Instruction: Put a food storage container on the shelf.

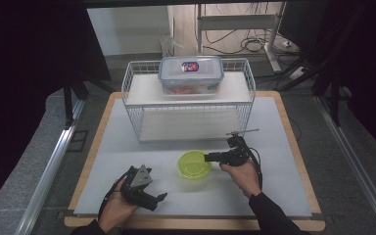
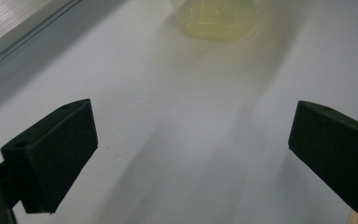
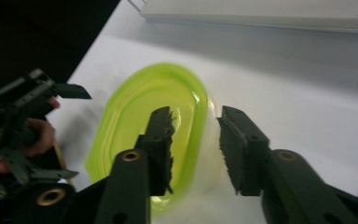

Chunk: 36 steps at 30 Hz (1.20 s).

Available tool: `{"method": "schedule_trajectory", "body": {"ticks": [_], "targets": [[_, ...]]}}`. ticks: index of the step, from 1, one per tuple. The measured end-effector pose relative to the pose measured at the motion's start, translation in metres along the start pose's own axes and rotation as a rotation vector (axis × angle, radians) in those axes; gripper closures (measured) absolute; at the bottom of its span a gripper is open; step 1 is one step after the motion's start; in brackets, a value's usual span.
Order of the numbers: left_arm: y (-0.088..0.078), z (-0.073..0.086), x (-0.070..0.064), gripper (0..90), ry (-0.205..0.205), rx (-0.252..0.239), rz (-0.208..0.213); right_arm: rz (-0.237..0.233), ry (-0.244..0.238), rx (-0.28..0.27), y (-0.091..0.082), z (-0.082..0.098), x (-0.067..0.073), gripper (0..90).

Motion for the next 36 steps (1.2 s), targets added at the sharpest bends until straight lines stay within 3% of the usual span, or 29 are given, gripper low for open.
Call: {"method": "schedule_trajectory", "body": {"ticks": [6, 10, 11, 15, 25, 32, 36], "targets": [[0.000, 0.000, 0.000, 1.3, 0.002, -0.001, 0.001, -0.046, 0.037, 0.048, 0.015, -0.004, -0.002, 61.8], [0.000, 0.000, 0.000, 1.3, 0.002, -0.001, 0.001, -0.092, 0.105, 0.039, 0.011, 0.002, -0.007, 71.1], [0.000, 0.000, 0.000, 1.3, 0.003, -0.001, 0.002, -0.102, 0.119, 0.035, 0.010, 0.003, -0.008, 76.9], [0.000, -0.001, -0.001, 1.3, 0.005, 0.002, 0.002, -0.117, 0.142, 0.028, 0.008, 0.007, -0.012, 79.8], [0.000, 0.000, -0.001, 1.3, 0.004, -0.002, 0.000, -0.077, 0.115, 0.020, 0.005, 0.006, -0.002, 81.0], [-0.001, -0.001, 0.000, 1.3, 0.004, -0.004, -0.006, -0.103, 0.137, -0.012, -0.009, -0.003, -0.001, 81.0], [-0.002, -0.001, 0.000, 1.3, 0.000, -0.012, -0.012, -0.134, 0.152, -0.056, -0.025, -0.015, 0.003, 81.0]]}}
Point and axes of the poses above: each handheld gripper's, and its own axes: y roughly forward along the jaws, z roughly out of its underside, x roughly to its left, the point moved 3 cm from there along y, roughly forward along the jaws, and after that the axes turned 8 degrees about z, right-handed, at the moved point
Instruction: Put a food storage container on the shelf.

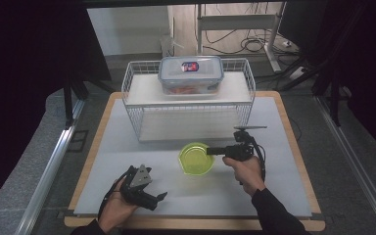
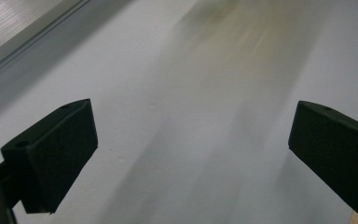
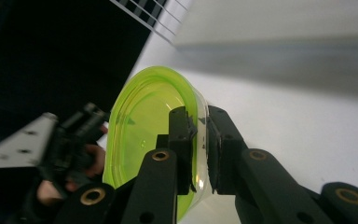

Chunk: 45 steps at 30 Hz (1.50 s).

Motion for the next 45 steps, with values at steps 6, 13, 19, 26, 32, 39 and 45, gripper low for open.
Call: {"method": "schedule_trajectory", "body": {"ticks": [6, 13, 19, 26, 32, 39, 45], "targets": [[0.000, 0.000, 0.000, 1.3, 0.003, -0.002, -0.002, -0.041, -0.001, -0.063, -0.029, -0.025, 0.022, 81.0], [-0.001, -0.001, 0.001, 1.3, 0.005, -0.007, -0.003, -0.047, -0.018, -0.121, -0.070, -0.067, 0.056, 81.0], [-0.001, -0.001, 0.000, 1.3, -0.001, -0.013, 0.004, -0.046, -0.006, -0.160, -0.091, -0.099, 0.079, 81.0], [-0.001, -0.001, 0.000, 1.3, 0.000, -0.010, 0.012, -0.034, -0.009, -0.201, -0.102, -0.133, 0.102, 81.0], [-0.001, -0.001, -0.001, 1.3, -0.003, -0.015, 0.018, -0.004, 0.004, -0.258, -0.107, -0.174, 0.123, 81.0], [-0.001, -0.001, -0.001, 1.4, 0.000, -0.020, 0.026, 0.057, 0.046, -0.296, -0.096, -0.209, 0.127, 80.9], [-0.001, -0.001, -0.001, 1.5, 0.004, -0.025, 0.036, 0.130, 0.100, -0.288, -0.070, -0.236, 0.123, 80.8]]}}
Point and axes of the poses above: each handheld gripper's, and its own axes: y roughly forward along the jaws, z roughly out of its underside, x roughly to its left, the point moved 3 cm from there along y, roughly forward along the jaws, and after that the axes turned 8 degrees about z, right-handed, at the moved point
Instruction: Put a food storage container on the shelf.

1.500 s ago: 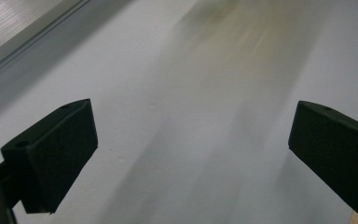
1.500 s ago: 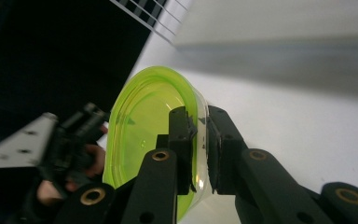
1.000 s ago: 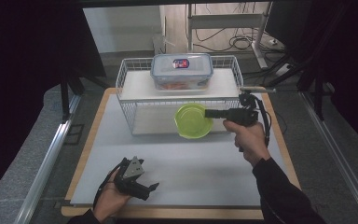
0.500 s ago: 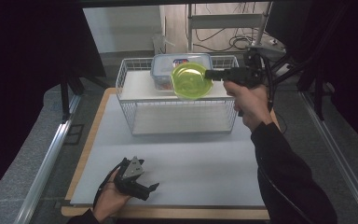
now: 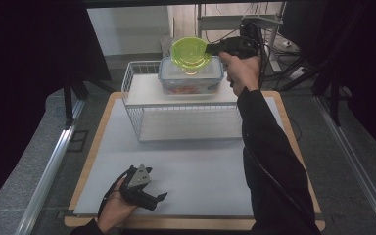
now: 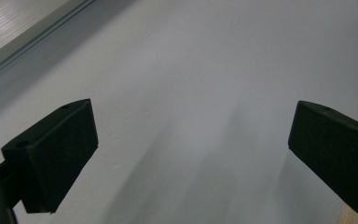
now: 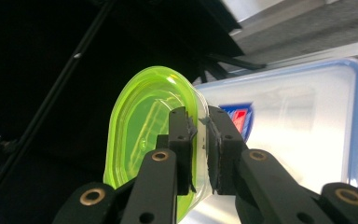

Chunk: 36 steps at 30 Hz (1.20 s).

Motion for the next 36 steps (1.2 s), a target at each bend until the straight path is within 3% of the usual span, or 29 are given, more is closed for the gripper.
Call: {"method": "schedule_trajectory", "body": {"ticks": [6, 7, 13, 17, 21, 23, 24, 27, 28, 29, 30, 32, 35, 36], "targets": [[0.000, 0.000, 0.000, 1.5, 0.002, -0.004, 0.005, 0.048, 0.033, 0.012, 0.022, -0.009, -0.006, 80.6], [0.000, 0.000, 0.000, 1.5, 0.002, -0.005, 0.006, 0.048, 0.056, 0.013, 0.028, -0.012, -0.009, 80.3], [0.000, -0.001, -0.001, 1.6, 0.003, -0.009, 0.013, 0.067, 0.066, 0.000, 0.034, -0.016, -0.012, 76.5], [-0.001, -0.001, -0.001, 1.6, 0.009, -0.009, 0.015, 0.072, 0.055, -0.005, 0.037, -0.016, -0.014, 65.2], [-0.001, -0.001, -0.002, 1.6, 0.005, -0.009, 0.014, 0.058, -0.020, -0.030, 0.030, -0.016, -0.010, 51.2], [0.000, -0.001, -0.002, 1.6, 0.006, -0.009, 0.013, 0.054, -0.097, -0.034, 0.022, -0.013, -0.007, 42.3], [0.000, -0.001, -0.002, 1.6, 0.005, -0.009, 0.013, 0.079, -0.148, -0.034, 0.017, -0.010, -0.007, 37.5], [-0.001, -0.001, -0.002, 1.6, 0.004, -0.010, 0.010, 0.072, -0.229, -0.041, 0.006, 0.002, -0.010, 29.4], [-0.001, -0.001, -0.002, 1.5, 0.003, -0.016, 0.009, 0.075, -0.288, -0.052, -0.003, 0.013, -0.013, 25.1], [-0.001, -0.001, -0.002, 1.5, 0.003, -0.016, 0.009, 0.075, -0.288, -0.052, -0.003, 0.013, -0.013, 25.1], [-0.002, -0.002, -0.001, 1.5, 0.001, -0.022, 0.010, 0.073, -0.349, -0.067, -0.013, 0.028, -0.018, 20.7], [-0.002, -0.002, -0.001, 1.5, -0.003, -0.026, 0.012, 0.067, -0.371, -0.066, -0.017, 0.036, -0.020, 19.0], [-0.003, -0.002, 0.000, 1.5, -0.011, -0.037, 0.014, 0.042, -0.426, -0.067, -0.029, 0.065, -0.030, 15.5], [-0.003, -0.002, 0.001, 1.4, -0.016, -0.047, 0.015, 0.033, -0.457, -0.064, -0.036, 0.087, -0.038, 13.6]]}}
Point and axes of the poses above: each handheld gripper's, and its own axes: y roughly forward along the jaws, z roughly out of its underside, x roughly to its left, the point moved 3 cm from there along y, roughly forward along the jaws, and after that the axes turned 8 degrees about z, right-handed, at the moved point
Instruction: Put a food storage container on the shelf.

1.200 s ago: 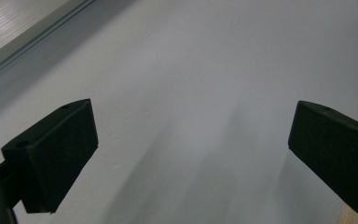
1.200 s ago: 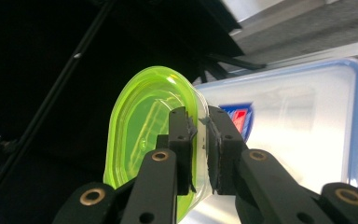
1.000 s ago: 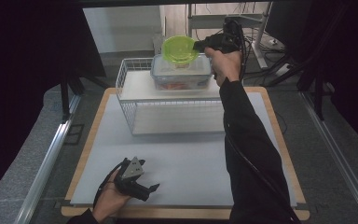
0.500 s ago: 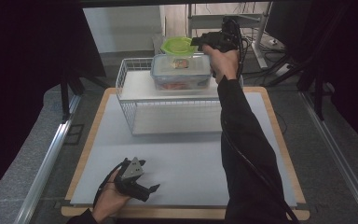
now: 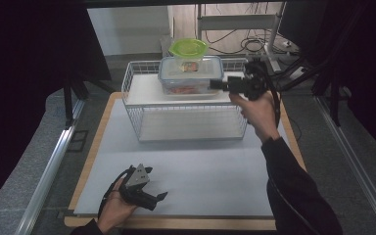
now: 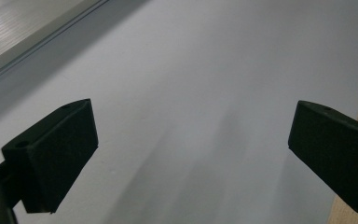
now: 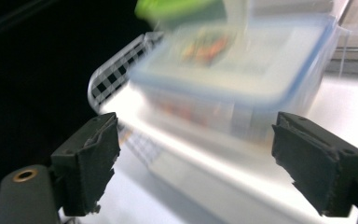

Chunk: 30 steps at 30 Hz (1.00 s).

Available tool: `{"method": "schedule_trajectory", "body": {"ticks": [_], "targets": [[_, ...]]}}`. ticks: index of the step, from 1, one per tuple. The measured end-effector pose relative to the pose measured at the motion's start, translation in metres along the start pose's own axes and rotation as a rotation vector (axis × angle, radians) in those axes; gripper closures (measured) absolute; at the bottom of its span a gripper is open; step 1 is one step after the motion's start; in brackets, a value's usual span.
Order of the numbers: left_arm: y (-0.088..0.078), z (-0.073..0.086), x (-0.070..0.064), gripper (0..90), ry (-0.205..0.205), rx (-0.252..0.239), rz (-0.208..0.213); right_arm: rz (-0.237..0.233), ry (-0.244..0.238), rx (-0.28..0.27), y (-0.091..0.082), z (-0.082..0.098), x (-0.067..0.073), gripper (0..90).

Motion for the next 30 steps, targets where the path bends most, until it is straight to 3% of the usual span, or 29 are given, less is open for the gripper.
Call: {"method": "schedule_trajectory", "body": {"ticks": [4, 5, 6, 7, 8, 10, 11, 12, 13, 14, 15, 18, 19, 20, 22, 23, 24, 26, 28, 30], "targets": [[0.001, 0.000, 0.001, 1.2, -0.006, -0.008, -0.001, 0.005, -0.096, 0.017, -0.009, 0.049, 0.002, 9.4], [0.001, 0.000, 0.001, 1.2, -0.006, -0.008, -0.001, 0.005, -0.096, 0.017, -0.009, 0.049, 0.002, 9.4], [0.001, 0.001, 0.001, 1.1, -0.005, -0.008, 0.000, 0.011, -0.139, 0.022, -0.013, 0.072, 0.003, 8.0], [0.001, 0.001, 0.001, 1.1, -0.005, -0.008, -0.002, 0.014, -0.160, 0.027, -0.014, 0.083, 0.003, 7.3], [0.001, 0.001, 0.001, 1.1, -0.005, -0.009, -0.003, 0.014, -0.160, 0.027, -0.014, 0.083, 0.003, 7.3], [0.001, 0.001, 0.002, 0.8, -0.006, -0.013, -0.003, 0.042, -0.221, 0.043, -0.018, 0.115, 0.003, 5.2], [0.001, 0.001, 0.002, 0.5, -0.006, -0.013, -0.003, 0.042, -0.221, 0.043, -0.018, 0.115, 0.003, 5.2], [0.001, 0.001, 0.002, 0.5, -0.010, -0.016, -0.002, 0.054, -0.249, 0.056, -0.020, 0.136, 0.003, 3.7], [0.001, 0.001, 0.002, 0.4, -0.016, -0.022, 0.000, 0.056, -0.261, 0.063, -0.021, 0.147, 0.002, 3.3], [0.001, 0.001, 0.003, 0.4, -0.017, -0.023, 0.000, 0.056, -0.261, 0.063, -0.021, 0.147, 0.002, 3.3], [0.001, 0.001, 0.003, 0.4, -0.018, -0.023, -0.003, 0.055, -0.276, 0.079, -0.022, 0.169, 0.001, 1.4], [0.001, 0.002, 0.003, 0.4, -0.016, -0.020, -0.011, 0.069, -0.308, 0.108, -0.022, 0.200, -0.002, 0.6], [0.002, 0.002, 0.003, 0.4, -0.015, -0.020, -0.012, 0.069, -0.308, 0.108, -0.022, 0.200, -0.002, 0.6], [0.002, 0.002, 0.003, 0.4, -0.014, -0.017, -0.014, 0.076, -0.323, 0.124, -0.022, 0.216, -0.004, 0.3], [0.003, 0.002, 0.003, 0.3, -0.009, -0.007, -0.019, 0.079, -0.322, 0.128, -0.023, 0.224, -0.006, 0.3], [0.003, 0.003, 0.003, 0.2, -0.012, 0.000, -0.020, 0.074, -0.308, 0.150, -0.021, 0.239, -0.010, 0.3], [0.003, 0.003, 0.003, 0.2, -0.012, 0.000, -0.020, 0.074, -0.308, 0.150, -0.021, 0.239, -0.010, 0.3], [0.004, 0.004, 0.004, 0.2, -0.015, 0.003, -0.020, 0.085, -0.301, 0.220, -0.014, 0.259, -0.016, 0.3], [0.003, 0.004, 0.004, 0.2, -0.012, 0.003, -0.024, 0.119, -0.337, 0.240, -0.011, 0.263, -0.018, 0.3], [0.003, 0.003, 0.005, 0.2, -0.012, 0.000, -0.027, 0.133, -0.342, 0.226, -0.010, 0.262, -0.017, 0.3]]}}
Point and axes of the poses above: each handheld gripper's, and its own axes: y roughly forward along the jaws, z roughly out of its underside, x roughly to its left, the point moved 3 cm from there along y, roughly forward along the jaws, and after that the axes turned 8 degrees about z, right-handed, at the moved point
